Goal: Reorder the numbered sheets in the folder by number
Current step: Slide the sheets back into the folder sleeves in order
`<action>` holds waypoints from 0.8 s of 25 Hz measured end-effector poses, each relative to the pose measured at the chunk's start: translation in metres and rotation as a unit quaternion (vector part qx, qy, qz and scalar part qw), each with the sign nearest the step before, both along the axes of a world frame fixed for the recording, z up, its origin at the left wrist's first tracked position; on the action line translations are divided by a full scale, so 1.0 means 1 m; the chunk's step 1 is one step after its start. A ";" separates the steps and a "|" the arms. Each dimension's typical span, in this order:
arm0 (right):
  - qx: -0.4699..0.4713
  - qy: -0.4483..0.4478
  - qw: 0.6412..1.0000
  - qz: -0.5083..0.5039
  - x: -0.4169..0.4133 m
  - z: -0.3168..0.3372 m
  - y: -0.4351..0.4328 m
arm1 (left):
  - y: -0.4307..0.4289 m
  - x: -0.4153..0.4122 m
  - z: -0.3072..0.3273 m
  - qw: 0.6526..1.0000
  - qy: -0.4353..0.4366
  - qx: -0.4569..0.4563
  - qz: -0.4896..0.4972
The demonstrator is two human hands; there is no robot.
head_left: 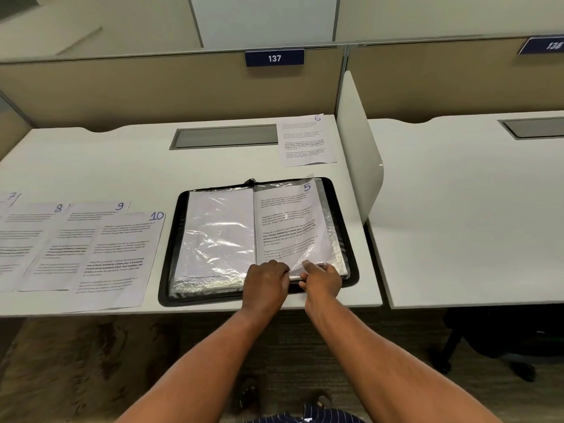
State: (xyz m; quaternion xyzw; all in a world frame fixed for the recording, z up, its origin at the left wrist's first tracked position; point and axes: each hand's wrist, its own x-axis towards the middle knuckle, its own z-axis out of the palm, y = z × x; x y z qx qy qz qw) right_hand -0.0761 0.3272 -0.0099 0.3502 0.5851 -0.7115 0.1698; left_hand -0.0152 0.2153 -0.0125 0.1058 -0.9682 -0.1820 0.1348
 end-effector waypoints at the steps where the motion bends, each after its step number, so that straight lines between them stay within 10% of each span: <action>1: 0.011 0.000 1.000 0.012 0.000 0.001 0.000 | 0.000 0.000 0.000 1.000 0.000 0.001 0.000; 12: 0.102 0.136 0.982 0.088 -0.010 0.009 -0.005 | -0.002 0.000 0.012 0.997 -0.010 0.064 0.042; 20: 0.143 0.328 0.894 0.271 0.011 0.031 -0.022 | -0.037 -0.054 0.081 0.973 -0.010 0.189 0.136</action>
